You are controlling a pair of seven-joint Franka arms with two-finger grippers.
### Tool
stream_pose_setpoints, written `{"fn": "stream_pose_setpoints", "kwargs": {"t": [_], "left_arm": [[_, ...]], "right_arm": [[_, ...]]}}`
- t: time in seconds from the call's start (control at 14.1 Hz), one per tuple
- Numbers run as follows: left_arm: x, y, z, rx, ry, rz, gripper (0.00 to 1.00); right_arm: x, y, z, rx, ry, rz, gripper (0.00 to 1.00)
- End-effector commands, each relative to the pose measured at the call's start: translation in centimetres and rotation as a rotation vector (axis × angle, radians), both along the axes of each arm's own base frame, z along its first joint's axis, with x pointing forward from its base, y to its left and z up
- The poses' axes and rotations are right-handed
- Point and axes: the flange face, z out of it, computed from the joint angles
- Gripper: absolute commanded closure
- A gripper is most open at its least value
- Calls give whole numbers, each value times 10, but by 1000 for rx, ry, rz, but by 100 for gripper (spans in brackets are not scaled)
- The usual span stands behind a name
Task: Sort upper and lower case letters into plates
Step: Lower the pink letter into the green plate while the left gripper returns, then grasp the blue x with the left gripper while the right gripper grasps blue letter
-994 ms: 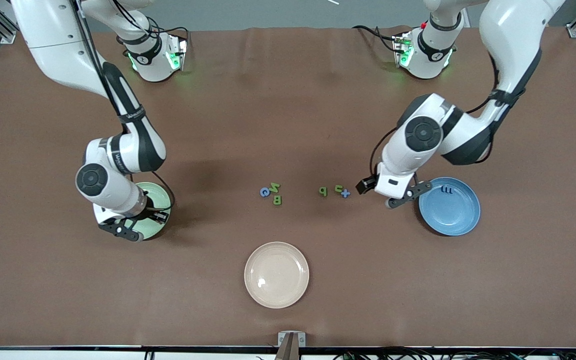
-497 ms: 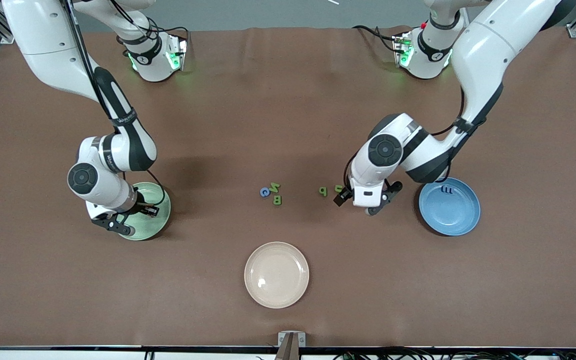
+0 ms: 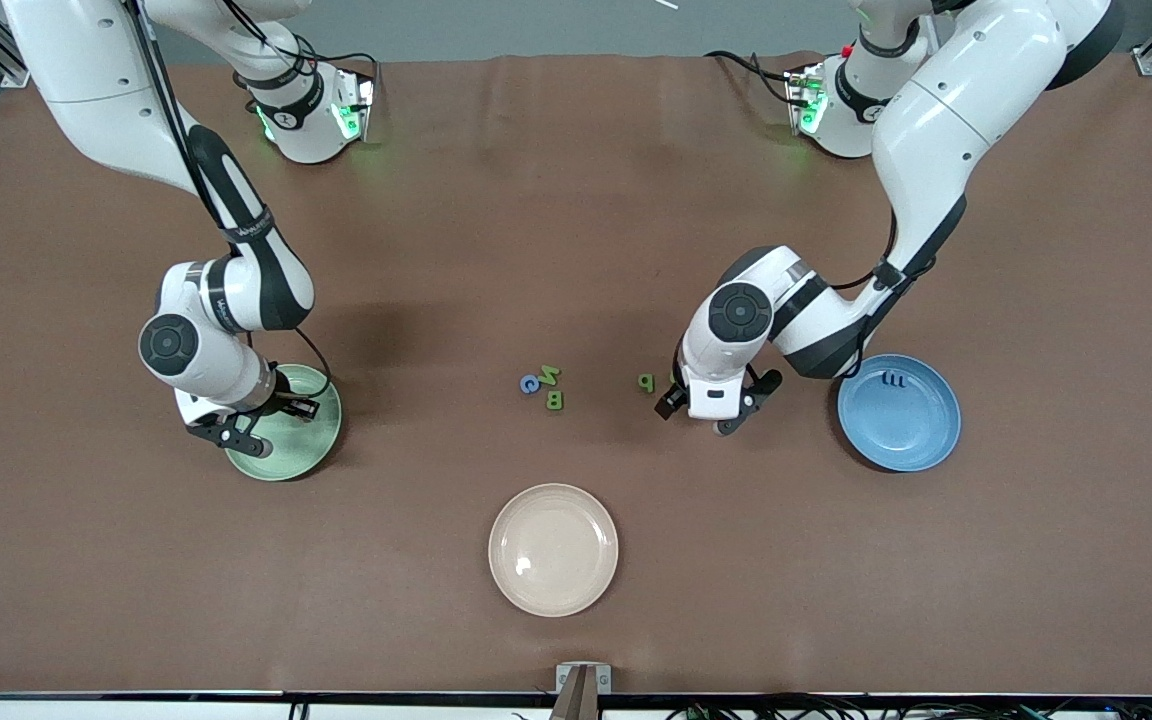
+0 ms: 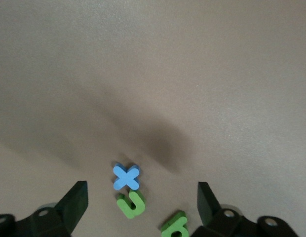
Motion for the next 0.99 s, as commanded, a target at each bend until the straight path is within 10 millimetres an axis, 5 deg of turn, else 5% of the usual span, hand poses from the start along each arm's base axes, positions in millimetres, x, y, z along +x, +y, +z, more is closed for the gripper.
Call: {"fn": "stream_pose_setpoints", "kwargs": {"t": [0.0, 0.21, 0.28, 0.43, 0.5, 0.57, 0.92], "left_arm": [[-11, 1, -10, 8, -11, -6, 8], [-17, 4, -17, -1, -7, -9, 19], [-17, 4, -18, 1, -10, -14, 22], [-16, 5, -18, 3, -17, -10, 27], [-15, 4, -18, -2, -29, -10, 28], [-14, 9, -22, 6, -28, -6, 29], [-14, 9, -25, 10, -29, -8, 40]], "right_arm": [[-20, -11, 12, 7, 15, 17, 99], [-20, -17, 8, 10, 14, 10, 97], [-20, -17, 7, 13, 15, 6, 89], [-20, -17, 7, 12, 20, 6, 54], [-19, -17, 8, 13, 17, 6, 18], [-17, -16, 10, 13, 14, 6, 1], [13, 1, 52, 16, 34, 4, 0]]}}
